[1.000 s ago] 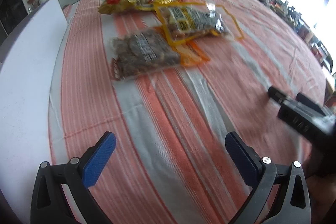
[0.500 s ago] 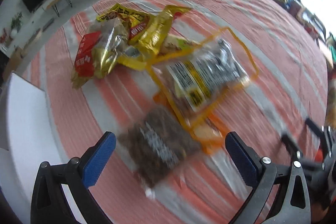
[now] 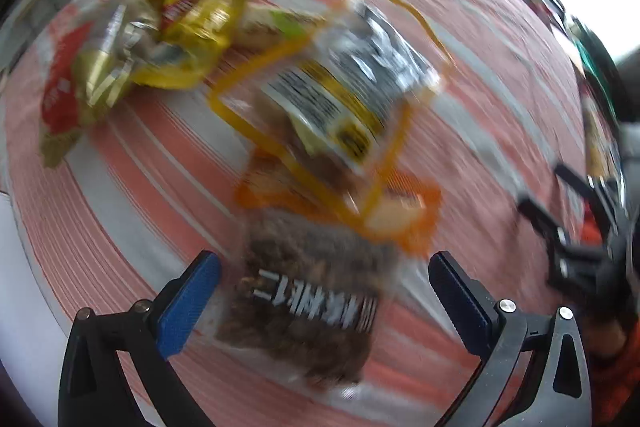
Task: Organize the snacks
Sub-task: 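Grasp the orange-labelled walnut bag with the left tool, then lift the walnut bag with the left tool and hold it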
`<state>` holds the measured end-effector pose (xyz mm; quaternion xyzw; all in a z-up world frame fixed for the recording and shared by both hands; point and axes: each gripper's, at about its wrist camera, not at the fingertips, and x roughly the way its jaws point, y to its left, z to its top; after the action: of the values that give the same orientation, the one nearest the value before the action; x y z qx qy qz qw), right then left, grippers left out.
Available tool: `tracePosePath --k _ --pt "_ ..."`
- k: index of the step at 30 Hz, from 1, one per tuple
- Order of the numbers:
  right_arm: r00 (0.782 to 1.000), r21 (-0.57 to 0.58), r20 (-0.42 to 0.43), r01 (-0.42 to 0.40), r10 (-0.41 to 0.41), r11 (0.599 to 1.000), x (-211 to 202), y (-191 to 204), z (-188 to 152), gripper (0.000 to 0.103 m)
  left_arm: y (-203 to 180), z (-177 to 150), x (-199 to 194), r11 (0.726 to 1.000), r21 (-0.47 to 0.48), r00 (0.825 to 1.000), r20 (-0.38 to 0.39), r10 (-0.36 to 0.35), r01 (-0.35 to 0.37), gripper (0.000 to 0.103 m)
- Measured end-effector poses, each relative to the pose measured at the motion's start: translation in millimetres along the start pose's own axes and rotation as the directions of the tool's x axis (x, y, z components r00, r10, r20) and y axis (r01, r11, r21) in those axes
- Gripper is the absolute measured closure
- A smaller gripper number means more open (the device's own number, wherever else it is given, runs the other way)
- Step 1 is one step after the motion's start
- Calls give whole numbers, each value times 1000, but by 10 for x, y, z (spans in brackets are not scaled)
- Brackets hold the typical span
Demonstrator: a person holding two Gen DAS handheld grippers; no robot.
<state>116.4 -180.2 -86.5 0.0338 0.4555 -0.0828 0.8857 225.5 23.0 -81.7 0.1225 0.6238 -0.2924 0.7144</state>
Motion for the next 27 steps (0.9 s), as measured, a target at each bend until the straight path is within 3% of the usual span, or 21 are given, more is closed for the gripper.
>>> tracePosePath --k 4,8,9,14,16,17,18,23,27 --pt "1000 -1 0 0 0 1000 2 -8 2 11 -265 -121 46 993 112 998 -45 50 -45 0" --pt "1000 -2 0 -1 1 1000 0 -11 1 11 -439 -72 147 976 156 987 -36 159 -151 0" --pt "1000 -2 0 -2 2 1000 -2 -2 -1 11 -457 -44 160 978 145 987 -31 157 -151 0" --pt "1000 -5 -2 -6 6 1000 5 29 2 11 -434 12 174 984 -9 984 6 178 -178 2" --pt "1000 -4 -1 -5 5 1000 2 29 1 11 -458 -81 119 978 -87 979 50 195 -191 13" --pt "1000 -4 -1 -5 5 1000 2 28 0 11 -449 -167 81 973 -124 977 63 205 -197 24" --pt "1000 -4 -1 -5 5 1000 2 31 1 11 -450 -241 51 963 -180 974 70 217 -202 28" --pt "1000 -4 -1 -6 6 1000 3 25 1 11 -592 -806 0 888 -399 948 116 297 -230 29" --pt "1000 -4 -1 -8 8 1000 0 22 0 11 -686 -1241 -15 828 -511 913 182 364 -229 23"
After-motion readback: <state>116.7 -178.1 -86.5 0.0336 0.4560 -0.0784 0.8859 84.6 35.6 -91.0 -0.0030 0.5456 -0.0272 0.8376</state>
